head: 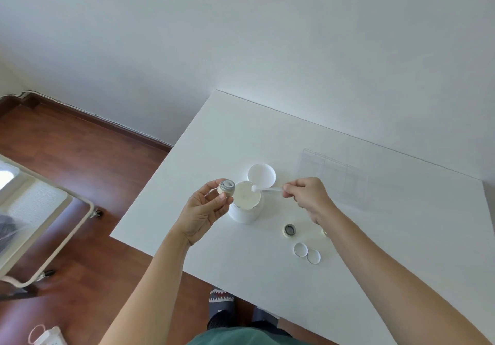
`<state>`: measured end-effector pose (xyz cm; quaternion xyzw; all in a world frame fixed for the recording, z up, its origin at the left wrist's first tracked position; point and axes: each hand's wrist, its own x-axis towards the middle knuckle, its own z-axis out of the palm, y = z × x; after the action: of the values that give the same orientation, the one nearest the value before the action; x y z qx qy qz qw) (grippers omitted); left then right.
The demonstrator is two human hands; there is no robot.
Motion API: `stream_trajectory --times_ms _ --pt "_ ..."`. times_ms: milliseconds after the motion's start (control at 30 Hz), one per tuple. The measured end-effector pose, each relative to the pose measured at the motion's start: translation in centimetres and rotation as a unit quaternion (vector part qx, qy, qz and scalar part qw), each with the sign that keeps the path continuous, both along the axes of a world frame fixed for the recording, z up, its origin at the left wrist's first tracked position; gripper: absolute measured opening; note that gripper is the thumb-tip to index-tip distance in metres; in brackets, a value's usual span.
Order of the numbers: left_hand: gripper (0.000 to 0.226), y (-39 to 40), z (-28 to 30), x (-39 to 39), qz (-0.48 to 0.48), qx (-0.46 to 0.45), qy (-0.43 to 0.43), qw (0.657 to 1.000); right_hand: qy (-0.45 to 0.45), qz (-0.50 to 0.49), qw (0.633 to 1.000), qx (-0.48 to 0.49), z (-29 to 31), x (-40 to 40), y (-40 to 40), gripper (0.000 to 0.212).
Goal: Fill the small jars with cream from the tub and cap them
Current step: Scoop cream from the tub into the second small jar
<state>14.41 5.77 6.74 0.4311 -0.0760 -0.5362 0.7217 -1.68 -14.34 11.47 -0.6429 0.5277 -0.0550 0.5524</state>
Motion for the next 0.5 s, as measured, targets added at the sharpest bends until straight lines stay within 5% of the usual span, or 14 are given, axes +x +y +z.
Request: stream_trajectory --times_ms 233,500 --pt "0.038 -1.9 0.2 -1.4 -0.029 0.002 0.01 1.0 -0.14 -0.02 0.99 0.016 3.9 -1.7 0.4 0.011" --pt "0.033 -3.0 1.7 -2.5 -0.066 -0.043 -0.003 0.997 -0.201 0.04 0.97 -0.133 6.3 -1.4 2.2 0.011"
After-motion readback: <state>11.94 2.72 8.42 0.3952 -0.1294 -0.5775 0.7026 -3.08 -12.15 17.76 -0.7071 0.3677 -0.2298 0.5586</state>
